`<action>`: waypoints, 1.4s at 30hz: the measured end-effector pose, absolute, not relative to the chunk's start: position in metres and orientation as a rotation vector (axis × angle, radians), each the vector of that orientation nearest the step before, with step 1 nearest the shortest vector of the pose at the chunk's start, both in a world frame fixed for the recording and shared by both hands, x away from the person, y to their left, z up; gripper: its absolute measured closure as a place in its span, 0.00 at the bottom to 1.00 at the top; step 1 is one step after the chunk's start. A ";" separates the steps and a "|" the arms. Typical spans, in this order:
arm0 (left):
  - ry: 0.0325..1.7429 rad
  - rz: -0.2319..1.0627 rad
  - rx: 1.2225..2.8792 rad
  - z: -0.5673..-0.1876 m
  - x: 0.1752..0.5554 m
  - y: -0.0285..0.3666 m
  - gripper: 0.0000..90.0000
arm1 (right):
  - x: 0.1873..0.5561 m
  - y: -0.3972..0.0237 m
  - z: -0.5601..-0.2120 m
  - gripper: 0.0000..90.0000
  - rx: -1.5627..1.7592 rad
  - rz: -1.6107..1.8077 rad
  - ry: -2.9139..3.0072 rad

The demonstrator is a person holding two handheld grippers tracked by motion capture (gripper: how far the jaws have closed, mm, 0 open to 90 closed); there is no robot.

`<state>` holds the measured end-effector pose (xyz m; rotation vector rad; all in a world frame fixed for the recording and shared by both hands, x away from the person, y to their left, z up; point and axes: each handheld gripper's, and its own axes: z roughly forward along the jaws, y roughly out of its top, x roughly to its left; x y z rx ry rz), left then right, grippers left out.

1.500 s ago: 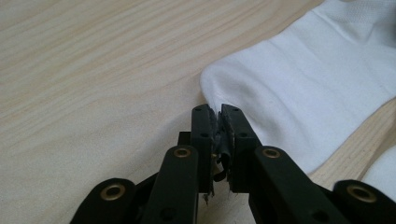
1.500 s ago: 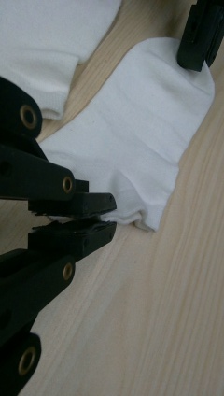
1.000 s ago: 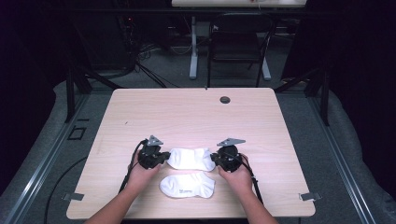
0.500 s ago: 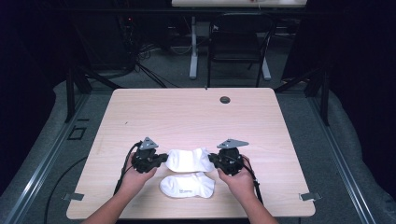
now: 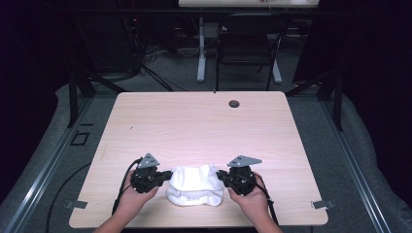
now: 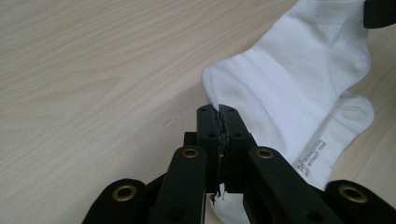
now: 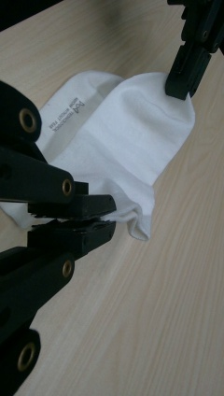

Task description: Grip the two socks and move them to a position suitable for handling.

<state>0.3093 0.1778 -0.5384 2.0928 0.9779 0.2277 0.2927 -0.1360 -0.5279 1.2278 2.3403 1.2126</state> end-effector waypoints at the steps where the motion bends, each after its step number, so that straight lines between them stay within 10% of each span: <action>1: 0.982 0.225 2.091 -0.539 0.308 0.178 0.98 | 0.291 -0.136 -0.529 0.96 1.225 1.206 2.344; 42: 0.970 0.226 2.154 -0.564 0.282 0.175 0.95 | 0.271 -0.139 -0.552 0.96 1.250 1.162 2.399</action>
